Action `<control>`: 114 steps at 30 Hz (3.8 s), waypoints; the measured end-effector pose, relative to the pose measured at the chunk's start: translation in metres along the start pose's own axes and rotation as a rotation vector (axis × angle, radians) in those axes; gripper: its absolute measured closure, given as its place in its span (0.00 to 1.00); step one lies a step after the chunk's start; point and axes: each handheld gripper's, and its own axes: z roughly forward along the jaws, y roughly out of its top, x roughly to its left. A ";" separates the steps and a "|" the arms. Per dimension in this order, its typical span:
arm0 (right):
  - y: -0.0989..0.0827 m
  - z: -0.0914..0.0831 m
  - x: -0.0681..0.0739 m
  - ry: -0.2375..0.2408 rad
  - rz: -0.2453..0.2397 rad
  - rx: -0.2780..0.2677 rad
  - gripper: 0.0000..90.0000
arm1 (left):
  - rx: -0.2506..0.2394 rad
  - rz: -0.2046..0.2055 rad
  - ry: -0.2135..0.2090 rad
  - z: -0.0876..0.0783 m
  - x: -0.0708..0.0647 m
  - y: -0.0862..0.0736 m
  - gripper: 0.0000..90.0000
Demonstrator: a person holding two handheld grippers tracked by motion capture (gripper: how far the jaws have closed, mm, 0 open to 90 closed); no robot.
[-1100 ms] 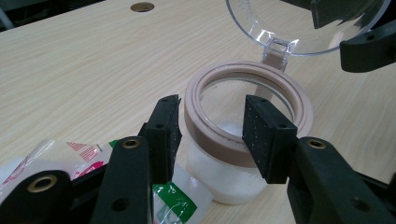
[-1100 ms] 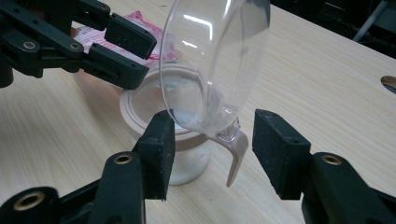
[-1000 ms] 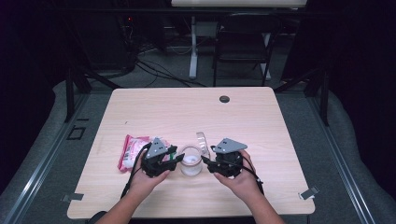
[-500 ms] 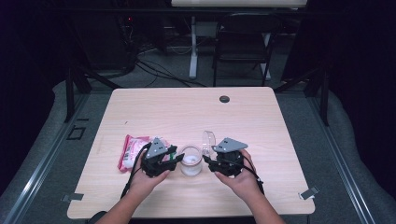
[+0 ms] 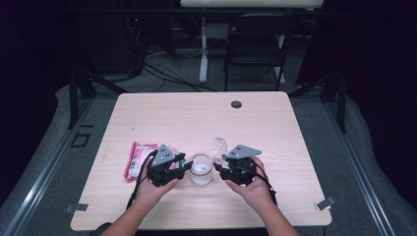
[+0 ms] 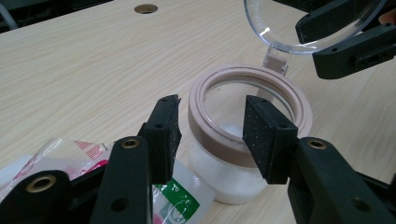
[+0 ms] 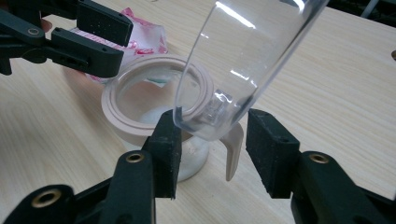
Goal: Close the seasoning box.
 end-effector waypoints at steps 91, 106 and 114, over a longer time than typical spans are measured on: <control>0.019 -0.001 -0.040 0.043 0.104 -0.074 0.68 | 0.033 0.016 0.112 -0.025 0.016 -0.018 0.58; 0.020 -0.001 -0.038 0.033 0.093 -0.089 0.61 | 0.123 0.169 0.144 -0.005 -0.008 -0.022 0.50; 0.019 0.000 -0.039 0.030 0.105 -0.095 0.59 | 0.216 0.316 0.209 0.008 -0.021 -0.029 0.50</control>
